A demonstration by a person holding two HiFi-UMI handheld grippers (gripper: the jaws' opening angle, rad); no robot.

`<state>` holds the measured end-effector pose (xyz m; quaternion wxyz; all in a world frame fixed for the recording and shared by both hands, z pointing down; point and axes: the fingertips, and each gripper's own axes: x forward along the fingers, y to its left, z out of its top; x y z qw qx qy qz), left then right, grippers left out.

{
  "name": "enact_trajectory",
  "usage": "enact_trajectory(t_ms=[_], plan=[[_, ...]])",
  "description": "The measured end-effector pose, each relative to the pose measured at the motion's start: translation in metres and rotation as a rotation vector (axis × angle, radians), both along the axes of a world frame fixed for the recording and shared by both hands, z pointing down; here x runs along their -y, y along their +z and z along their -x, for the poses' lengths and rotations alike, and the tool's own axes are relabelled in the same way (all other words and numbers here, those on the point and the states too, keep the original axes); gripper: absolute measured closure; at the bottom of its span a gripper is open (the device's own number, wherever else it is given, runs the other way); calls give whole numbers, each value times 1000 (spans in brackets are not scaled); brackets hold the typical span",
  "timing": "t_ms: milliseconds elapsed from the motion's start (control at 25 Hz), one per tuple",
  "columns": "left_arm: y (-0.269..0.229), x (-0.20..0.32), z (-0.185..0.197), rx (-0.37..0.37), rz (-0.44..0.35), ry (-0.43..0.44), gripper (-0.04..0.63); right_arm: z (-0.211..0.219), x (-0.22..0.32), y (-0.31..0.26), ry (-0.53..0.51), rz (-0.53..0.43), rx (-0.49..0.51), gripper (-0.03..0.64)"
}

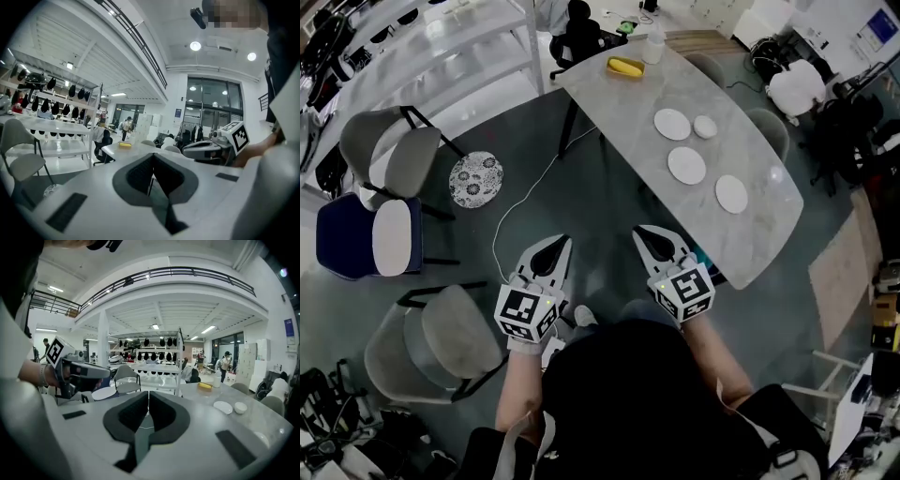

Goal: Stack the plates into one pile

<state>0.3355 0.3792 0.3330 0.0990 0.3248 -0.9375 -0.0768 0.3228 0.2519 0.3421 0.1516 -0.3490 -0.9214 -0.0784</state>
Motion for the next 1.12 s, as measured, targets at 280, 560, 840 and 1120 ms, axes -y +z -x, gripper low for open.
enact_trajectory(t_ms=[280,560,840,1120], plan=[[11,-33,39,-31,9,-10,588,40,-16,12,50,-1,-30,598],[31,-46,110,-57,54,-15,588,117,-24,30,73,21,-41,598],[35,-43,210,-64,111,19,588,214,-23,44,95,44,-64,598],[28,-10,332,-68,142,106,588,324,11,39,170,49,-80,598]])
